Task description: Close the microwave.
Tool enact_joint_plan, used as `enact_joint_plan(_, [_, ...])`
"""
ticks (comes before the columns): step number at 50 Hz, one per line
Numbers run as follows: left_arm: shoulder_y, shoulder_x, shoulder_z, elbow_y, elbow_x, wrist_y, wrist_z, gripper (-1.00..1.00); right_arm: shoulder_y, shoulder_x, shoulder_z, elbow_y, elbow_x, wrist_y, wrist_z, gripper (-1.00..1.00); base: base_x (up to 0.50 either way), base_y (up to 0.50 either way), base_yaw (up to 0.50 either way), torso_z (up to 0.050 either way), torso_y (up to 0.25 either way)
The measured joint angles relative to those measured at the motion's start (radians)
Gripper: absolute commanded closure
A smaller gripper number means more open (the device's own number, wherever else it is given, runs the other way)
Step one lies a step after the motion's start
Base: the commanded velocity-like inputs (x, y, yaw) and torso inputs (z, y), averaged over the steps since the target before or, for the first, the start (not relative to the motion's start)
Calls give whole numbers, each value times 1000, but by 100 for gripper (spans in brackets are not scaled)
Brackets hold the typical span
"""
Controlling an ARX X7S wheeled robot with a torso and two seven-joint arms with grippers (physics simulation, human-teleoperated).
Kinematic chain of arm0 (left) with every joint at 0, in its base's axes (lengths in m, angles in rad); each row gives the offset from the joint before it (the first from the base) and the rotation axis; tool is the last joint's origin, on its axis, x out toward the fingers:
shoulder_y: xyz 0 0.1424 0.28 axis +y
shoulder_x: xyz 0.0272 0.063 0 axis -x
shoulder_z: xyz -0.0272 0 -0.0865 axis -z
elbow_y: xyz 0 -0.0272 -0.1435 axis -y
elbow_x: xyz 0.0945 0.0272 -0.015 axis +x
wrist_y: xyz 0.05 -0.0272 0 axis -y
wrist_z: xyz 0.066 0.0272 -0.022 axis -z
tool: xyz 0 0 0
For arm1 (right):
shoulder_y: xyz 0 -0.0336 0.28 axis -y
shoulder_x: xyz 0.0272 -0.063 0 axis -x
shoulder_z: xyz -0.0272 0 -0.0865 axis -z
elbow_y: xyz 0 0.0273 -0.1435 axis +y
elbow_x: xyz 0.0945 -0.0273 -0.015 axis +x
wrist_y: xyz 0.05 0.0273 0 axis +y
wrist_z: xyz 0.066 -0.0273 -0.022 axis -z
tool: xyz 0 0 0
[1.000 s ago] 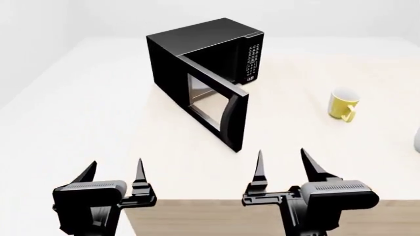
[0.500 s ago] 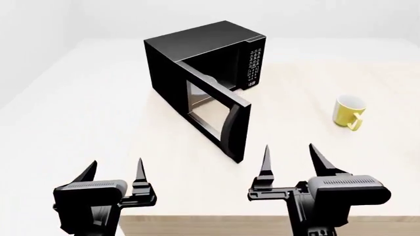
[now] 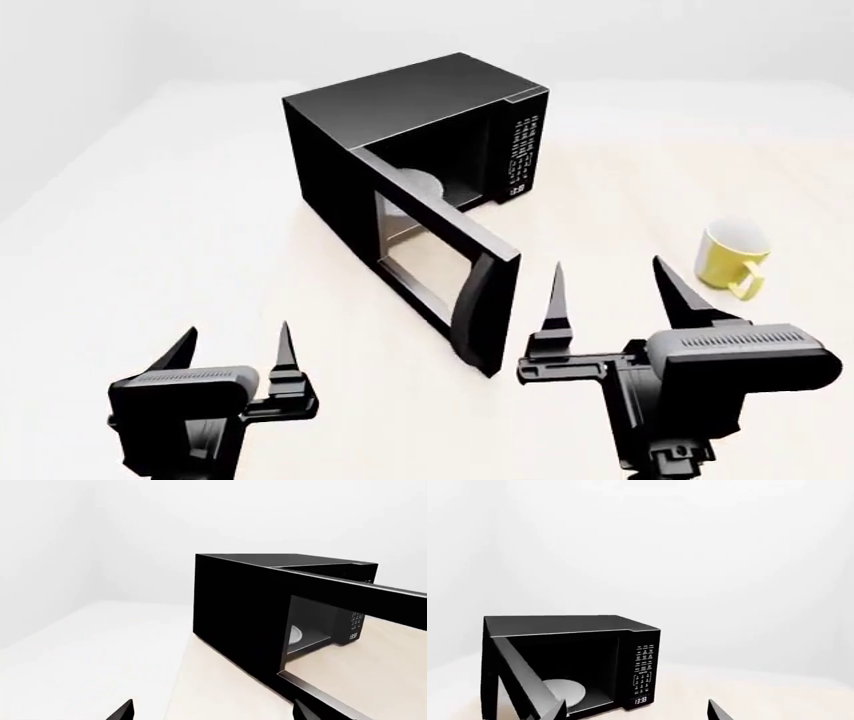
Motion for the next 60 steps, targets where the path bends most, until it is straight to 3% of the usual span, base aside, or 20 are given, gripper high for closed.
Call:
enact_joint_plan(11, [-1,-3,4,-2,-3,3,-4,-100,23,10,10,-37,10,36,10,-100,146,0,0,0,0])
enact_joint_plan(26, [-2,-8,9,-3,-8,4,-11,-100,49,21,7,-68,12,69,21,-100,0,473,0,0,0])
enact_joint_plan(60, [-4,-20,18,-9,-18,11,-23,-100,90,30,-7,-91,19,107,38,-100,165,0,0,0,0])
